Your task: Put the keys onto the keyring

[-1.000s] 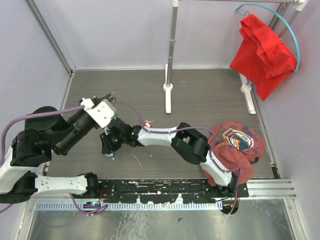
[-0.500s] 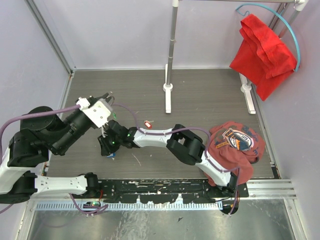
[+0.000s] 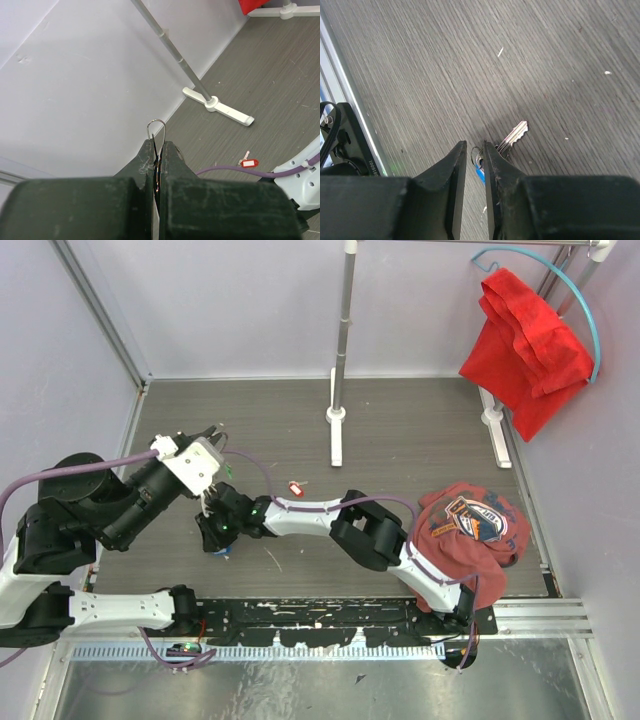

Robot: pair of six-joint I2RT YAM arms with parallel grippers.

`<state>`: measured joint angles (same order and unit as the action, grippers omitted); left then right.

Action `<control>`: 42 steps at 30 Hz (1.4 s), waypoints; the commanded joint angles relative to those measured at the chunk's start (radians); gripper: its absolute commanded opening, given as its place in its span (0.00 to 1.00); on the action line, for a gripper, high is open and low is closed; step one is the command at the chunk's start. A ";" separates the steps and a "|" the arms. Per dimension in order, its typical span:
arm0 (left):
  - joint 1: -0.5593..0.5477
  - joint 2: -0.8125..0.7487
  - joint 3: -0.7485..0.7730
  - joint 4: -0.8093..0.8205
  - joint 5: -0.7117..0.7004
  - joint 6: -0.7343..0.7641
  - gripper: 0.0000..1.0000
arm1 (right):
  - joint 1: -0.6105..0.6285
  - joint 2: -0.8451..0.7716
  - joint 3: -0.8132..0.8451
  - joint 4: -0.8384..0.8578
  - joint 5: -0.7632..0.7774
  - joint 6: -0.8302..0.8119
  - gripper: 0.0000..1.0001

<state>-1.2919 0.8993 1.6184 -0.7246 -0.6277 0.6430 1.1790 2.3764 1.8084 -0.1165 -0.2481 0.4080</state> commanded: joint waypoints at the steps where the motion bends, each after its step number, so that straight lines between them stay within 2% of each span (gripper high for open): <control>1: 0.003 -0.009 0.014 0.031 -0.014 0.012 0.00 | 0.010 -0.011 0.034 -0.005 0.025 -0.027 0.25; 6: 0.003 -0.012 0.010 0.033 -0.014 0.015 0.00 | 0.011 -0.026 0.030 -0.005 0.024 -0.038 0.26; 10: 0.003 -0.013 0.008 0.034 -0.015 0.014 0.00 | 0.013 -0.039 0.026 0.002 0.023 -0.041 0.22; 14: 0.003 -0.014 0.008 0.034 -0.018 0.014 0.00 | 0.015 -0.062 0.018 0.010 0.017 -0.050 0.30; 16: 0.003 -0.013 0.007 0.034 -0.018 0.013 0.00 | 0.017 -0.075 0.012 0.014 0.022 -0.054 0.31; 42: 0.003 -0.012 -0.003 0.045 -0.014 0.018 0.00 | 0.031 -0.121 -0.043 -0.004 0.055 -0.093 0.28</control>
<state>-1.2919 0.8970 1.6180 -0.7238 -0.6312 0.6468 1.2026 2.3322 1.7611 -0.1410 -0.2062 0.3336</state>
